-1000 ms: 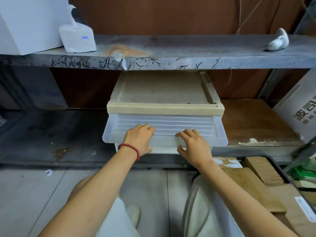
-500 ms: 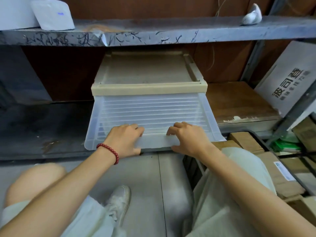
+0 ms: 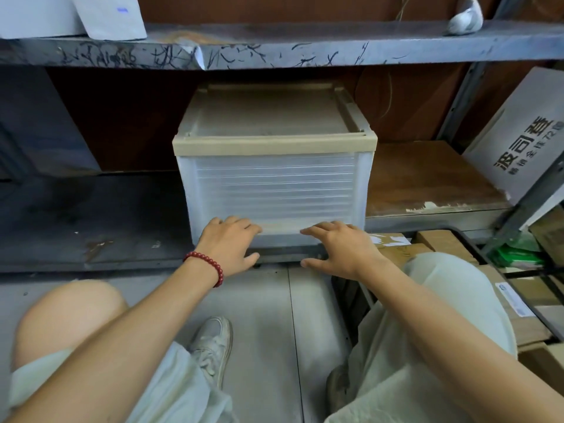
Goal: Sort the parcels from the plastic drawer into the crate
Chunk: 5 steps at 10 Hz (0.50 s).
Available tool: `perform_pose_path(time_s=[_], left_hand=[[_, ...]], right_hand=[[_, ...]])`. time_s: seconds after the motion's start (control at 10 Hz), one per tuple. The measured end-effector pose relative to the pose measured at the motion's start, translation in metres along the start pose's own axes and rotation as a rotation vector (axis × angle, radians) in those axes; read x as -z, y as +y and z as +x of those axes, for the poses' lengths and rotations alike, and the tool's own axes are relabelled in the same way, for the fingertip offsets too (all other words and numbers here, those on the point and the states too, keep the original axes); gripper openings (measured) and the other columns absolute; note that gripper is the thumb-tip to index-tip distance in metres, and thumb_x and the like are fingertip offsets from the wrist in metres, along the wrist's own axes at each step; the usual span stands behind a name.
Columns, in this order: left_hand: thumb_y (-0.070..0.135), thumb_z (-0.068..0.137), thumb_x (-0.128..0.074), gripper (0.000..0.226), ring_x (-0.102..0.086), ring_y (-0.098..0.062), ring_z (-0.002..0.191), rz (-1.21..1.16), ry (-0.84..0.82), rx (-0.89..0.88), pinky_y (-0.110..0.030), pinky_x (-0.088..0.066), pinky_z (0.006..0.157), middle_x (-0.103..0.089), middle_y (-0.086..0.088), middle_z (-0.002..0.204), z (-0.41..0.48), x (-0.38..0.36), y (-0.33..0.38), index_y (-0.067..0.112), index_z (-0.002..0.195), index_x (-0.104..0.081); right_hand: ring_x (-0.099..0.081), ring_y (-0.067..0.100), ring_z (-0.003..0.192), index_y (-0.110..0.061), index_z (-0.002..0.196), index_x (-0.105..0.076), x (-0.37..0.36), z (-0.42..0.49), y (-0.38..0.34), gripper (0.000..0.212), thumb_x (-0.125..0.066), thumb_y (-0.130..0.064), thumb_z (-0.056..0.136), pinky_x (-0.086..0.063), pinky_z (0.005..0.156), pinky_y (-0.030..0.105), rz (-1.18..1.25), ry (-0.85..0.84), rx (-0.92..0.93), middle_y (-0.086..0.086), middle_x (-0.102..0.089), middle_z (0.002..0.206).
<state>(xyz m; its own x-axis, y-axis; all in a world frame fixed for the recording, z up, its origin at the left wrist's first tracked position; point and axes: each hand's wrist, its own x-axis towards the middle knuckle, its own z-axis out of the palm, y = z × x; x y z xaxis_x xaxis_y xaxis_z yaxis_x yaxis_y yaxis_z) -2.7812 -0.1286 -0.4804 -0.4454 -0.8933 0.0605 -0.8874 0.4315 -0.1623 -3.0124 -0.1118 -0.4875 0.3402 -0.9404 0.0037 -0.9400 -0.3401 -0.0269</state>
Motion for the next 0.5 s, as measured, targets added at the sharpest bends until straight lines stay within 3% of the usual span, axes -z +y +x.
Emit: perform_pose_path(time_s=[0.2, 0.5], left_hand=[[0.049, 0.094, -0.044, 0.05, -0.041, -0.016, 0.127, -0.025, 0.022, 0.048, -0.035, -0.033, 0.102, -0.049, 0.008, 0.138, 0.009, 0.0, 0.002, 0.029, 0.139, -0.041], [0.05, 0.093, -0.045, 0.051, -0.042, -0.018, 0.126, -0.049, -0.054, 0.065, -0.037, -0.035, 0.1, -0.052, 0.007, 0.136, 0.023, 0.005, 0.008, 0.03, 0.139, -0.042]], right_hand=[[-0.044, 0.017, 0.131, -0.033, 0.145, -0.036, 0.0, 0.006, -0.004, 0.067, -0.043, -0.067, 0.088, -0.038, 0.102, 0.035, 0.018, 0.05, -0.065, -0.007, -0.045, 0.145], [-0.042, 0.019, 0.132, -0.029, 0.146, -0.035, 0.001, 0.013, -0.009, 0.065, -0.041, -0.063, 0.091, -0.036, 0.104, 0.037, 0.034, -0.009, -0.12, -0.004, -0.043, 0.146]])
